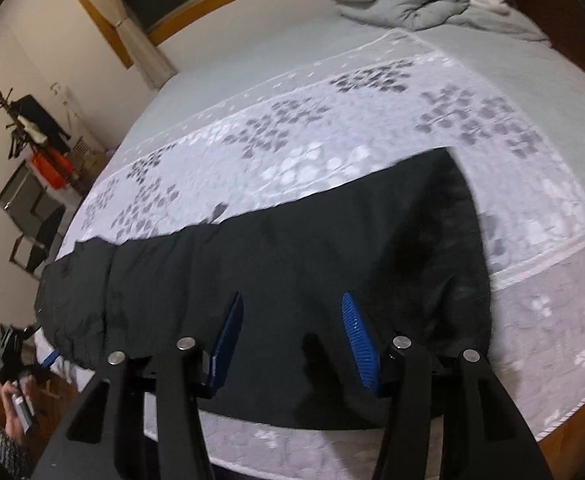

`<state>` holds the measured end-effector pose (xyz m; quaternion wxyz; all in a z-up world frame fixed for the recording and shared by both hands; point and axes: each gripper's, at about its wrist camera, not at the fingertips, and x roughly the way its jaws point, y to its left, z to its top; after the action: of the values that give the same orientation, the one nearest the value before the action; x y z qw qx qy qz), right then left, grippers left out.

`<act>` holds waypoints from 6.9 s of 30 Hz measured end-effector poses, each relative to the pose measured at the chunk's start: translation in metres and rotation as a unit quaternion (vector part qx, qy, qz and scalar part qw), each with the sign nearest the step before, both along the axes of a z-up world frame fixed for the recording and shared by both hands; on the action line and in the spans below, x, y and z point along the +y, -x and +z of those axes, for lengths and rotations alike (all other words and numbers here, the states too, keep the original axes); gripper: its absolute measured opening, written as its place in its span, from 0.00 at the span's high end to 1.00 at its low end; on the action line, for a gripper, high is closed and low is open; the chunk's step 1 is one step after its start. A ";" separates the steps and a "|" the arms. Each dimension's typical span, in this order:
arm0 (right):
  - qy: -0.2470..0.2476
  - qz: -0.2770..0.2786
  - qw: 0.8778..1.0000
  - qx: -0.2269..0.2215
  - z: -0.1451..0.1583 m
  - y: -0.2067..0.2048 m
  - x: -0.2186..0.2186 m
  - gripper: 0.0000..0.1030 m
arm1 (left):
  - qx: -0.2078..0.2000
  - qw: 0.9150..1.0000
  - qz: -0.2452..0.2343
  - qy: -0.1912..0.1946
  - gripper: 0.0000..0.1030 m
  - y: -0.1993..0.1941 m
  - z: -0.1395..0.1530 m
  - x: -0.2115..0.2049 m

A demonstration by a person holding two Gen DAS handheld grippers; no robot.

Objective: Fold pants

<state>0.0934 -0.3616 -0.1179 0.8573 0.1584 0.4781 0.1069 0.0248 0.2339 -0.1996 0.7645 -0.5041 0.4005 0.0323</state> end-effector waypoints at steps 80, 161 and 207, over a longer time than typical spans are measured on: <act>-0.008 -0.004 0.999 0.042 -0.030 0.056 0.025 0.37 | 0.019 0.979 0.072 -0.190 0.35 0.040 0.031 -0.048; 0.074 0.113 0.981 -0.138 0.047 0.001 0.192 0.90 | 0.080 0.951 -0.176 -0.241 0.04 -0.054 0.028 -0.175; 0.030 0.274 0.956 -0.096 0.024 0.016 0.279 0.92 | 0.082 0.953 -0.193 -0.216 0.03 -0.056 0.007 -0.138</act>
<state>0.0774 -0.0825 -0.0937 0.8413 -0.0156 0.4214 0.3382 0.0807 0.0955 -0.1925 0.8112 -0.2353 0.5353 0.0109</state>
